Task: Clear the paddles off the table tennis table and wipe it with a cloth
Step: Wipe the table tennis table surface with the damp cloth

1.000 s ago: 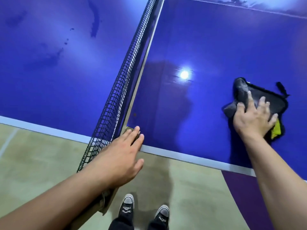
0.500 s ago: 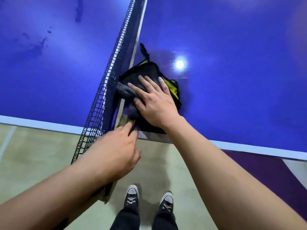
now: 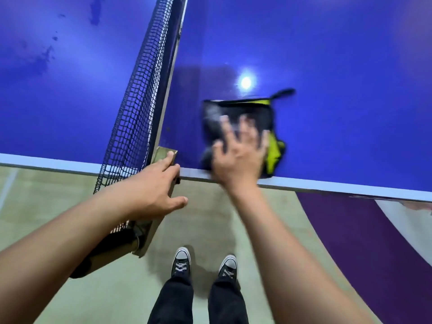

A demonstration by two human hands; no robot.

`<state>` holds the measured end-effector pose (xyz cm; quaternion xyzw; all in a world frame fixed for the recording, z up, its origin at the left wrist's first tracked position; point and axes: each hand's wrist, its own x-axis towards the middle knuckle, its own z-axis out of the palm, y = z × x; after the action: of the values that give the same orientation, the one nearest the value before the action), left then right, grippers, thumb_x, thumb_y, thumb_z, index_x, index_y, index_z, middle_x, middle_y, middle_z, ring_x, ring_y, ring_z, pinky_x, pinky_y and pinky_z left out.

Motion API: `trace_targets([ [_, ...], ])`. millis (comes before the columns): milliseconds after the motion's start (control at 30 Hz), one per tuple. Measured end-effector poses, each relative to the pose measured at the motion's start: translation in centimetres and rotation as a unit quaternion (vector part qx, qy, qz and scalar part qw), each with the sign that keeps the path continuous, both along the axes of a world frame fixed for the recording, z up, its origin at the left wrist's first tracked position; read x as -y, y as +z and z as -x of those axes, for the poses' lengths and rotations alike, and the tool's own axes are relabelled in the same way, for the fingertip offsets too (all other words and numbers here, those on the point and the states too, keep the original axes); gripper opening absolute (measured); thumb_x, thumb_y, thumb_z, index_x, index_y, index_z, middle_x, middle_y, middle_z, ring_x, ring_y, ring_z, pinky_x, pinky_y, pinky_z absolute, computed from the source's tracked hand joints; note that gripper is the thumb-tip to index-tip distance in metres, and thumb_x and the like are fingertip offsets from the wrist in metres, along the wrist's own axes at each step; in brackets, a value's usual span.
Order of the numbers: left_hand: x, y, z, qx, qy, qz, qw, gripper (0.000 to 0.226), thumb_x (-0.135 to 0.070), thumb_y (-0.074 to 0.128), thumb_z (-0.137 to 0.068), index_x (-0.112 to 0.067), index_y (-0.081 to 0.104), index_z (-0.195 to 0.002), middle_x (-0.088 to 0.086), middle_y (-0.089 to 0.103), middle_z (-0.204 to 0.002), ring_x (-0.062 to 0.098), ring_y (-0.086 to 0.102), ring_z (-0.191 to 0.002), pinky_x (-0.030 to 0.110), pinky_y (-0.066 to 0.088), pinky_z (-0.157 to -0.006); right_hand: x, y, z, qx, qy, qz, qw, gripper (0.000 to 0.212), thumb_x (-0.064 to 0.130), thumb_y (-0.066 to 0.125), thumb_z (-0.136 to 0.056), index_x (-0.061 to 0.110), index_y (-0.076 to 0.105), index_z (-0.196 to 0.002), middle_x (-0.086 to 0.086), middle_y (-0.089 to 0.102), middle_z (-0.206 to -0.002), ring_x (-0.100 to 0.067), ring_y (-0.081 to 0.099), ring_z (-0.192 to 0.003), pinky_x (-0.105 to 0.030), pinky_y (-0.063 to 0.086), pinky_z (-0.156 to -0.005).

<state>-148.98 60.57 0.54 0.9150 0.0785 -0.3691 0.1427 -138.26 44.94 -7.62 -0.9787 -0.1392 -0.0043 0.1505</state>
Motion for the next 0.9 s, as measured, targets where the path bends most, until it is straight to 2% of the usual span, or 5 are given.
trace_targets([
  [167, 0.3, 1.0, -0.5, -0.004, 0.016, 0.000, 1.000, 0.068, -0.048, 0.066, -0.088, -0.009, 0.043, -0.140, 0.011, 0.041, -0.138, 0.028, 0.044, -0.130, 0.034, 0.037, -0.109, -3.2, -0.3, 4.0, -0.006, 0.177, -0.044, 0.983, 0.056, 0.043, 0.046, -0.098, 0.035, 0.044, -0.153, -0.005, 0.034, -0.165, -0.020, 0.027, -0.153, -0.048, 0.007, -0.126],
  [267, 0.5, 1.0, -0.6, -0.017, 0.019, -0.011, 1.000, 0.067, -0.048, 0.066, -0.087, -0.010, 0.044, -0.138, 0.011, 0.039, -0.142, 0.030, 0.044, -0.132, 0.037, 0.039, -0.107, 1.1, -0.2, 2.6, 0.005, 0.193, -0.011, 0.981, 0.056, 0.046, 0.043, -0.100, 0.037, 0.040, -0.155, -0.001, 0.031, -0.166, -0.017, 0.026, -0.154, -0.044, 0.008, -0.126],
  [433, 0.9, 1.1, -0.4, -0.024, 0.052, -0.007, 0.998, 0.071, -0.049, 0.063, -0.089, -0.014, 0.038, -0.146, 0.004, -0.009, -0.169, 0.027, 0.025, -0.150, 0.038, 0.030, -0.119, 10.5, 0.4, 1.3, 0.018, 0.058, 0.035, 0.998, 0.055, 0.046, 0.042, -0.101, 0.039, 0.039, -0.155, 0.000, 0.034, -0.165, -0.016, 0.030, -0.152, -0.049, 0.012, -0.126],
  [767, 4.7, 4.1, 2.0, 0.101, 0.002, -0.112, 0.989, 0.045, -0.043, 0.043, -0.098, -0.020, 0.045, -0.137, 0.005, 0.045, -0.142, 0.027, 0.047, -0.127, 0.044, 0.043, -0.104, 12.1, 3.7, 0.0, -0.026, -0.009, 0.128, 0.991, 0.040, 0.017, 0.058, -0.090, 0.008, 0.060, -0.130, -0.023, 0.057, -0.120, -0.043, 0.054, -0.105, -0.052, 0.043, -0.082],
  [900, 5.2, 5.8, 4.2, 0.198, 0.021, -0.117, 0.973, 0.036, -0.037, 0.043, -0.096, -0.021, 0.053, -0.128, 0.002, 0.050, -0.137, 0.024, 0.046, -0.126, 0.037, 0.037, -0.106, 11.8, 5.2, -0.3, -0.088, -0.036, 0.079, 0.992, 0.035, 0.017, 0.052, -0.094, 0.006, 0.057, -0.127, -0.022, 0.055, -0.124, -0.042, 0.050, -0.112, -0.051, 0.043, -0.088],
])
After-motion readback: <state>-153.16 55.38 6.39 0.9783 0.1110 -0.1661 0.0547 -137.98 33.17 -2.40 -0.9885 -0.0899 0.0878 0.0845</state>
